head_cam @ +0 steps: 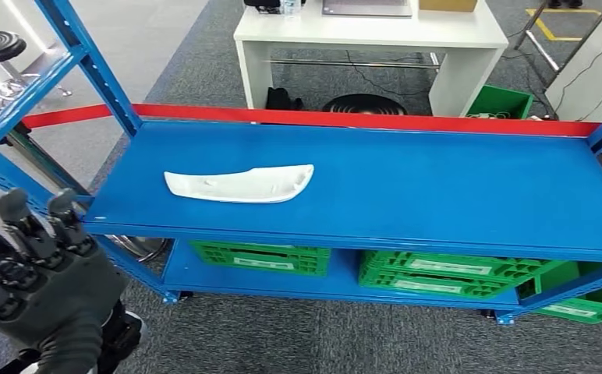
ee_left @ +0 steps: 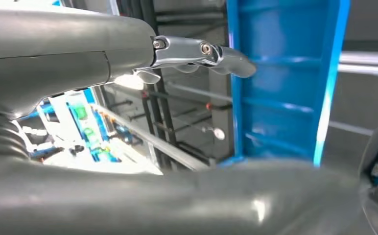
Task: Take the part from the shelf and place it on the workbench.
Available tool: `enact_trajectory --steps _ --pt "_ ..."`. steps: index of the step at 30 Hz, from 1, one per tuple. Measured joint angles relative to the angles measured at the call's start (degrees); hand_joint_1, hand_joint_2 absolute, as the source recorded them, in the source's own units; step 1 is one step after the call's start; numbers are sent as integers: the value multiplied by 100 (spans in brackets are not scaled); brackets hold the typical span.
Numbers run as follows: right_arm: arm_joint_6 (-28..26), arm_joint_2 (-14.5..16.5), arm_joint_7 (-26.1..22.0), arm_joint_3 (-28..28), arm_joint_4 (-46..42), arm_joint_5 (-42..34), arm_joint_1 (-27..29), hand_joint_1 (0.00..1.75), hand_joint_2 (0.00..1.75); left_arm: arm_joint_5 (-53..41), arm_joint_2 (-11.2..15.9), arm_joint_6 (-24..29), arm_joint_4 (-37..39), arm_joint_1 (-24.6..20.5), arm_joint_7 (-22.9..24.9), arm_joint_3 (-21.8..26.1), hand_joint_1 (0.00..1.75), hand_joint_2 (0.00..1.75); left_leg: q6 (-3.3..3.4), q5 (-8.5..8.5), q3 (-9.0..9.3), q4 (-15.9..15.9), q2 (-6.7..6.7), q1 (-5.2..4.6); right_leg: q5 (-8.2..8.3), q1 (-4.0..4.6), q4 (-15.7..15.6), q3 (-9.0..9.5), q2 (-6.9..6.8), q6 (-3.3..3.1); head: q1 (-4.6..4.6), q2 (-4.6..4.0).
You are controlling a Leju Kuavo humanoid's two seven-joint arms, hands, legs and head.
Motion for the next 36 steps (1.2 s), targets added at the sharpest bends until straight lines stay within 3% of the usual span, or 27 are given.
enact_trajectory --steps 2,4,5,6,7,8,10,11,12,16,18,20,21,22,23,25,26,28,31,33,35,36 --pt "5 -2 -7 0 -2 1 -6 0 0 -107 15 119 -40 45 15 90 0 175 61 3 62 -32 9 26 -189 -5 292 -92 -20 60 26 0" --pt "9 1 -15 -1 -2 -1 -1 0 0 -290 51 255 -68 146 52 232 0 175 101 -30 88 -34 15 27 -527 -17 1003 -470 -35 107 56 0" --pt "9 1 -17 -2 -2 -1 4 0 0 -430 83 326 -75 227 98 328 0 175 107 -46 98 -34 14 26 -642 -23 1336 -676 -37 122 60 0" --pt "9 0 -20 -3 -2 -2 11 0 0 -611 125 401 -75 314 164 439 0 175 110 -67 112 -33 11 25 -651 -24 1517 -818 -38 132 61 0" --pt "9 -1 -22 -4 -2 -2 17 0 0 -817 164 470 -68 399 247 550 0 175 104 -88 133 -32 7 27 -538 -27 1478 -853 -38 135 65 0" --pt "9 -3 -27 -4 -2 -2 20 0 0 -1063 203 529 -51 476 352 664 0 175 93 -113 165 -31 2 28 -323 -32 1220 -778 -39 133 68 0" --pt "10 -6 -37 -5 -2 -2 15 0 0 -1500 268 598 -24 600 567 867 0 175 46 -168 232 -25 -7 17 130 -41 459 -479 -39 122 77 0" --pt "13 -7 -43 -7 -2 -2 12 0 0 -1792 306 602 3 643 699 957 0 175 18 -189 255 -20 -13 6 261 -42 182 -360 -39 98 79 0" --pt "15 -8 -47 -9 -2 -2 9 0 0 -2076 341 581 48 683 817 1016 0 175 -10 -200 269 -21 -19 -4 312 -37 37 -298 -38 70 81 1" --pt "19 -8 -73 -37 -3 1 5 0 0 -2911 498 335 382 795 1299 1146 0 175 -128 -272 251 21 -24 6 342 -35 -29 -280 -34 -92 74 0" --pt "20 -14 -87 -47 -5 12 5 0 0 -3130 572 252 574 793 1495 1227 0 175 -184 -556 33 485 -20 17 349 -54 -48 -272 -40 -147 45 0" --pt "23 -23 -94 -53 -6 33 4 0 0 -3394 639 111 793 779 1691 1287 0 175 -215 -875 -341 1229 -18 28 341 -55 -49 -272 -45 -172 27 0" --pt "29 -26 -97 -57 -6 45 4 0 0 -3508 676 9 914 758 1796 1303 0 175 -222 -921 -473 1467 -18 30 337 -54 -49 -271 -46 -175 27 0" --pt "36 -29 -101 -61 -6 56 3 0 0 -3607 711 -98 1033 720 1900 1315 0 175 -224 -860 -515 1516 -17 32 333 -54 -48 -266 -46 -175 25 0" --pt "45 -30 -109 -64 -6 67 3 0 0 -3705 743 -196 1148 665 1997 1323 0 175 -222 -700 -449 1349 -16 33 328 -57 -48 -258 -44 -170 24 0" --pt "64 -31 -128 -69 -6 81 1 0 0 -3894 787 -343 1356 523 2159 1330 0 175 -209 -310 -103 636 -5 37 310 -54 -46 -234 -41 -142 17 0" --pt "75 -33 -138 -69 -6 90 -2 0 0 -3974 800 -408 1452 439 2225 1328 0 175 -190 -200 63 301 -4 37 297 -44 -37 -232 -38 -114 8 0" --pt "97 -37 -150 -68 -6 110 -9 0 0 -4078 810 -527 1637 283 2332 1318 0 175 -137 -165 211 -11 -5 31 286 -23 -42 -233 -35 -53 6 0" --pt "122 -37 -155 -67 -5 132 -22 0 0 -4197 814 -667 1857 104 2488 1304 0 175 -35 -170 229 -53 -11 35 251 -33 -26 -241 -37 41 21 1" --pt "135 -34 -155 -67 -5 140 -28 0 0 -4270 807 -717 1985 -50 2591 1274 0 175 19 -167 246 -67 -10 53 27 -36 393 -434 -42 93 49 1" --pt "140 -33 -154 -68 -5 150 -31 0 0 -4351 796 -771 2133 -220 2701 1231 0 175 50 -176 250 -66 -10 48 -296 -34 1166 -824 -44 113 78 0" --pt "143 -34 -152 -68 -5 156 -29 0 0 -4398 791 -807 2211 -294 2764 1211 0 175 57 -180 253 -66 -10 45 -374 -32 1457 -992 -44 113 81 0"
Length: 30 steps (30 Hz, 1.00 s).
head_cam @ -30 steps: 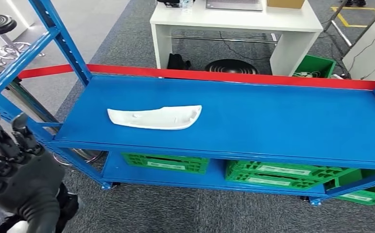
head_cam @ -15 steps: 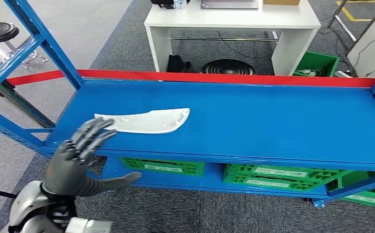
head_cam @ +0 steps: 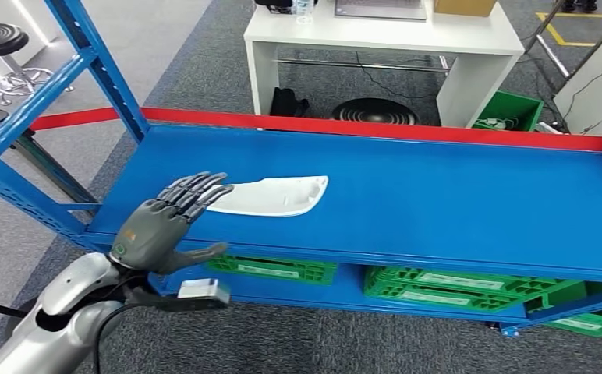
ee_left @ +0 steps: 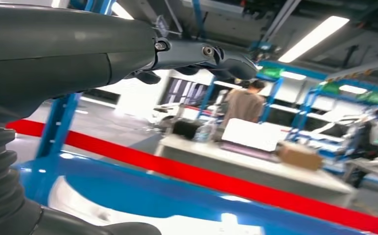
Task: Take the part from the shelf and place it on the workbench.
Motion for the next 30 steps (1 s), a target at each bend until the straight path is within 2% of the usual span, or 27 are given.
enact_trajectory --steps 1,2,4,5,6,7,10,11,12,14,15,16,17,18,20,21,23,25,26,27,30 --pt "3 0 3 0 1 6 4 0 0 -44 -5 -36 71 -67 57 -17 0 175 3 -5 7 0 -1 -2 31 1 92 -75 0 -5 5 0" --pt "8 -1 7 0 1 12 7 0 0 -82 -10 -67 140 -135 106 -34 0 175 2 -11 19 1 -2 -2 165 1 -37 -41 0 -14 8 0" --pt "15 -4 12 0 0 14 2 0 0 -118 -17 -101 243 -264 158 -58 0 175 -23 -31 53 2 -6 -3 568 -5 -769 280 -1 -31 14 0" --pt "18 -5 13 0 0 14 -5 0 0 -125 -19 -106 278 -319 169 -66 0 175 -46 -45 60 11 -9 -16 706 -7 -1121 447 2 -41 17 0" --pt "19 -7 13 0 1 13 -9 0 0 -130 -20 -112 306 -365 174 -74 0 175 -73 -52 63 14 -12 -27 780 -8 -1356 558 6 -54 15 0" --pt "20 -7 13 0 1 13 -9 0 0 -133 -21 -120 332 -401 175 -83 0 175 -101 -51 60 11 -15 -37 794 -2 -1461 604 11 -76 13 0" --pt "22 -7 19 -2 2 21 5 0 0 -143 -21 -250 415 -487 251 -122 0 175 -186 -69 43 11 -15 -31 816 2 -1489 602 16 -175 -1 0" --pt "22 -7 22 -2 1 24 4 0 0 -156 -23 -334 463 -544 307 -142 0 175 -214 -150 -8 118 -12 -28 824 -7 -1500 604 12 -207 -13 0" --pt "24 -9 28 -2 1 27 -1 0 0 -169 -26 -427 533 -621 370 -167 0 175 -238 -293 -119 353 -9 -25 830 -17 -1511 606 6 -233 -25 0" --pt "30 -17 44 -4 -1 31 -8 0 0 -190 -45 -612 739 -792 487 -226 0 175 -272 -636 -479 1096 -7 -18 826 -16 -1511 604 -4 -262 -49 0" --pt "35 -22 54 -5 -1 34 -10 0 0 -191 -63 -699 867 -867 539 -255 0 175 -281 -738 -648 1425 -7 -16 824 -15 -1511 605 -7 -267 -51 0" --pt "44 -25 61 -8 -1 37 -10 0 0 -192 -88 -770 996 -938 583 -284 0 175 -284 -737 -743 1587 -6 -15 823 -15 -1511 606 -7 -269 -54 0" --pt "52 -27 68 -10 -1 40 -9 0 0 -192 -115 -824 1121 -1016 621 -312 0 175 -280 -630 -740 1542 -5 -15 822 -16 -1511 609 -5 -269 -58 0" --pt "64 -28 74 -12 -1 43 -9 0 0 -193 -145 -865 1247 -1100 656 -337 0 175 -270 -436 -626 1282 -4 -15 821 -17 -1510 616 -3 -266 -61 0" --pt "80 -28 88 -16 -1 44 -9 0 0 -196 -202 -910 1470 -1273 714 -380 0 175 -240 -61 -259 521 7 -17 811 -5 -1499 624 3 -237 -72 0" --pt "87 -30 98 -18 -1 44 -10 0 0 -196 -231 -929 1576 -1346 742 -404 0 175 -215 26 -120 231 11 -19 808 5 -1494 619 6 -211 -73 1" --pt "94 -32 121 -22 -2 46 -8 0 0 -192 -280 -955 1754 -1432 789 -450 0 175 -156 20 -32 16 11 -35 815 17 -1501 604 10 -143 -76 1" --pt "106 -33 139 -26 -2 56 -3 0 0 -186 -310 -983 1904 -1470 838 -479 0 175 -85 32 -29 -12 9 -30 805 4 -1504 598 8 -76 -73 0" --pt "113 -34 145 -27 -2 61 -2 0 0 -184 -325 -995 1969 -1497 859 -489 0 175 -49 40 -18 -27 9 -21 743 0 -1415 558 5 -44 -61 1" --pt "119 -35 150 -28 -1 65 -2 0 0 -181 -340 -1007 2035 -1529 878 -498 0 175 -20 47 -7 -41 9 -9 627 -3 -1211 462 2 -18 -44 1" --pt "125 -46 159 -37 -1 74 -4 0 0 -175 -393 -1047 2259 -1616 904 -537 0 175 19 40 4 -44 9 -8 181 -11 -146 -78 -2 28 -2 0"
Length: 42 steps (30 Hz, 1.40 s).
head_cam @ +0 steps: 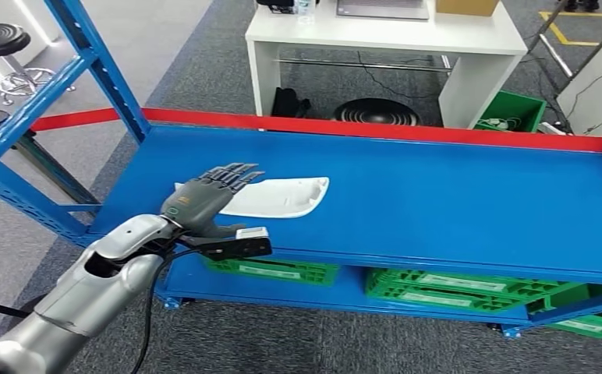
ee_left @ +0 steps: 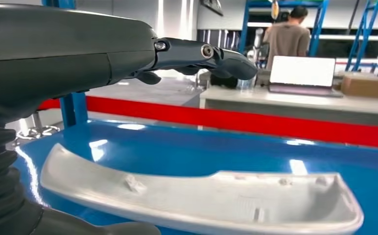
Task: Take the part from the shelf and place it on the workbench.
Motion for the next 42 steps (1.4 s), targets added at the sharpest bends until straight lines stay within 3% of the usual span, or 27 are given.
enact_trajectory --steps 1,2,4,6,7,11,13,15,16,17,18,21,23,26,28,30,31,32,33,35,37,40,42 --pt "1 -3 4 -6 0 3 3 0 0 1 -16 -15 81 -21 3 -15 0 175 2 -4 4 1 0 -1 -27 -1 204 -122 0 6 2 0" --pt "3 -4 8 -12 0 4 6 0 0 1 -34 -31 156 -44 7 -28 0 175 1 -9 12 2 -1 -1 51 -4 197 -143 -1 7 3 0" --pt "9 -12 13 -24 -1 6 6 0 0 1 -78 -58 294 -116 10 -54 0 175 -21 -28 39 4 -4 2 438 -15 -429 140 -2 5 5 0" --pt "13 -21 19 -30 -1 6 -7 0 0 1 -132 -85 431 -222 11 -77 0 175 -69 -50 47 20 -15 -24 701 -22 -1123 483 3 -9 16 1" --pt "14 -24 25 -32 -1 6 -12 0 0 2 -158 -96 495 -269 12 -89 0 175 -95 -52 43 23 -21 -39 744 -24 -1296 565 8 -30 14 1" --pt "15 -24 50 -40 -1 7 -3 0 0 3 -217 -117 655 -358 13 -139 0 175 -193 -92 23 48 -24 -32 756 -13 -1359 577 25 -173 -4 1" --pt "15 -25 56 -42 -2 7 -5 0 0 16 -234 -131 720 -411 12 -164 0 175 -240 -363 -171 471 -19 -26 756 -25 -1372 583 18 -233 -37 0" --pt "16 -33 70 -42 -3 10 -6 0 0 39 -253 -163 814 -448 11 -191 0 175 -265 -721 -553 1259 -18 -24 749 -22 -1371 581 9 -262 -66 0" --pt "19 -37 81 -43 -3 11 -6 0 0 49 -264 -184 871 -454 10 -207 0 175 -269 -809 -707 1564 -17 -23 748 -21 -1371 582 7 -265 -67 0" --pt "23 -40 91 -43 -4 13 -5 0 0 58 -274 -201 929 -459 11 -222 0 175 -268 -785 -773 1679 -17 -23 747 -20 -1371 583 6 -266 -68 0" --pt "29 -41 100 -44 -4 13 -5 0 0 69 -282 -213 981 -468 12 -238 0 175 -261 -655 -729 1569 -16 -23 747 -21 -1371 587 8 -266 -70 0" --pt "55 -43 115 -48 -4 12 1 0 0 96 -292 -232 1103 -550 15 -277 0 175 -217 -115 -195 490 1 -23 741 -8 -1356 597 14 -230 -90 0" --pt "69 -43 121 -57 -5 11 5 0 0 102 -303 -243 1175 -603 28 -298 0 175 -176 -39 -7 90 7 -30 743 11 -1352 584 13 -170 -91 1" --pt "86 -43 130 -79 -6 9 6 0 0 106 -304 -260 1277 -620 57 -318 0 175 -87 -38 3 32 -3 -28 727 1 -1344 564 7 -73 -75 1" --pt "96 -43 131 -87 -5 10 5 0 0 107 -308 -266 1326 -636 74 -322 0 175 -29 -21 22 11 -2 -9 517 -5 -994 405 2 -17 -42 1" --pt "98 -45 131 -102 -5 11 6 0 0 107 -314 -266 1380 -647 89 -324 0 175 -1 -27 26 13 -1 -10 165 -6 -240 51 -1 18 -5 1" --pt "98 -45 131 -112 -5 11 8 0 0 107 -315 -266 1410 -648 92 -326 0 175 3 -29 27 13 -1 -11 50 -6 97 -119 -1 28 1 1" --pt "99 -45 131 -120 -5 11 12 0 0 106 -316 -266 1437 -647 93 -328 0 175 5 -32 31 14 -2 -12 38 -7 254 -205 -1 32 4 1" --pt "99 -45 131 -127 -5 12 14 0 0 106 -316 -266 1461 -647 93 -330 0 175 3 -37 40 14 -3 -11 136 -10 184 -181 -2 31 6 2" --pt "100 -50 131 -131 -6 13 9 0 0 106 -322 -266 1490 -656 93 -333 0 175 -23 -60 70 16 -7 -10 519 -22 -528 161 -3 27 11 1" --pt "100 -54 130 -131 -7 14 -3 0 0 106 -330 -267 1513 -682 95 -336 0 175 -74 -85 81 32 -17 -35 743 -25 -1191 500 9 -4 14 0" --pt "98 -54 131 -132 -7 25 -2 0 0 105 -344 -275 1561 -722 103 -354 0 175 -145 -80 73 21 -27 -48 756 -9 -1339 567 25 -116 6 1" --pt "98 -54 131 -132 -7 37 0 0 0 104 -352 -283 1612 -757 114 -372 0 175 -197 -178 24 122 -22 -37 762 -15 -1349 562 23 -187 -5 2"
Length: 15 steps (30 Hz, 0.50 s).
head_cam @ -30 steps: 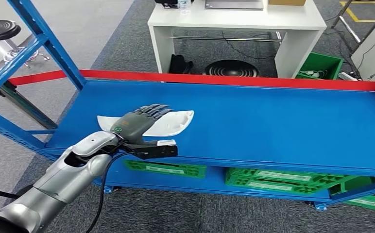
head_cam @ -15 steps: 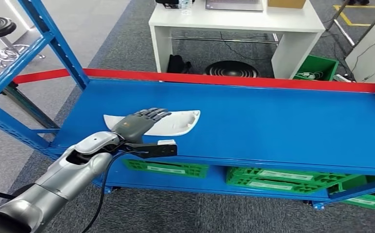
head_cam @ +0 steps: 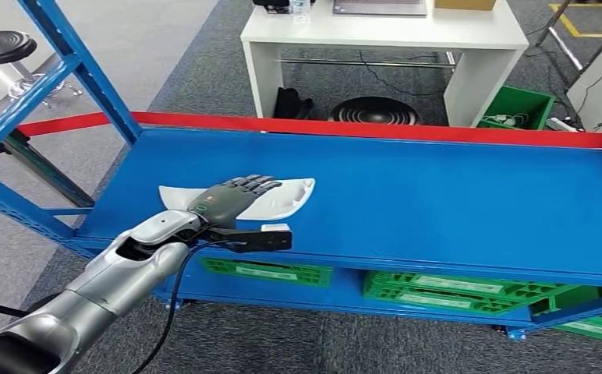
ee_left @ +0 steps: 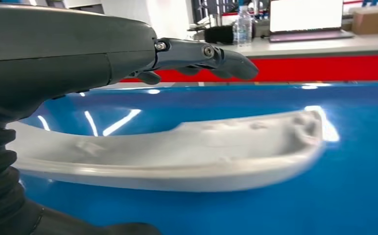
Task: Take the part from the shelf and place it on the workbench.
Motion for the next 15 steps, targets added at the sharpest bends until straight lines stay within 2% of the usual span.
enact_trajectory --steps 2,4,5,6,7,9,10,12,14,15 --pt "1 -1 0 1 0 10 -4 0 0 -5 -5 -3 93 -54 19 -10 0 175 -44 -304 -243 516 6 5 1 -8 -9 1 -8 -51 -25 -1" --pt "3 -2 0 0 0 19 -7 0 0 -16 -13 -2 236 -84 45 -13 0 175 -63 -612 -621 1278 7 8 -5 -6 -9 0 -15 -73 -38 -1" --pt "7 -2 0 -1 0 22 -7 0 0 -26 -18 0 314 -87 60 -14 0 175 -66 -649 -743 1503 7 8 -6 -6 -9 1 -15 -76 -39 -1" --pt "12 -2 0 -1 0 26 -7 0 0 -35 -23 4 384 -90 73 -14 0 175 -63 -582 -771 1533 7 9 -7 -6 -8 4 -14 -77 -40 -1" --pt "21 -1 0 -1 0 31 -7 0 0 -48 -27 8 448 -99 81 -13 0 175 -55 -415 -684 1333 8 10 -7 -7 -8 10 -13 -76 -41 -1" --pt "37 0 0 -1 0 42 -5 0 0 -67 -31 18 548 -135 87 -8 0 175 -28 -30 -326 604 17 10 -9 -6 -6 23 -11 -57 -49 -1" --pt "43 0 0 -1 0 46 -6 0 0 -76 -36 20 592 -160 87 -6 0 175 -12 83 -163 263 20 9 -12 5 5 17 -10 -35 -55 -1" --pt "47 0 0 -1 0 57 -8 0 0 -92 -45 24 681 -196 87 -4 0 175 25 125 -32 -40 16 1 -7 22 7 2 -14 26 -66 0" --pt "52 0 0 -1 1 65 -10 0 0 -102 -50 23 768 -204 87 -2 2 175 82 134 -31 -70 4 2 -3 19 -4 -7 -19 88 -68 0" --pt "57 1 -1 0 1 67 -10 0 0 -104 -51 22 806 -209 87 1 43 175 114 142 -26 -78 2 9 -43 14 43 -28 -21 118 -63 0"
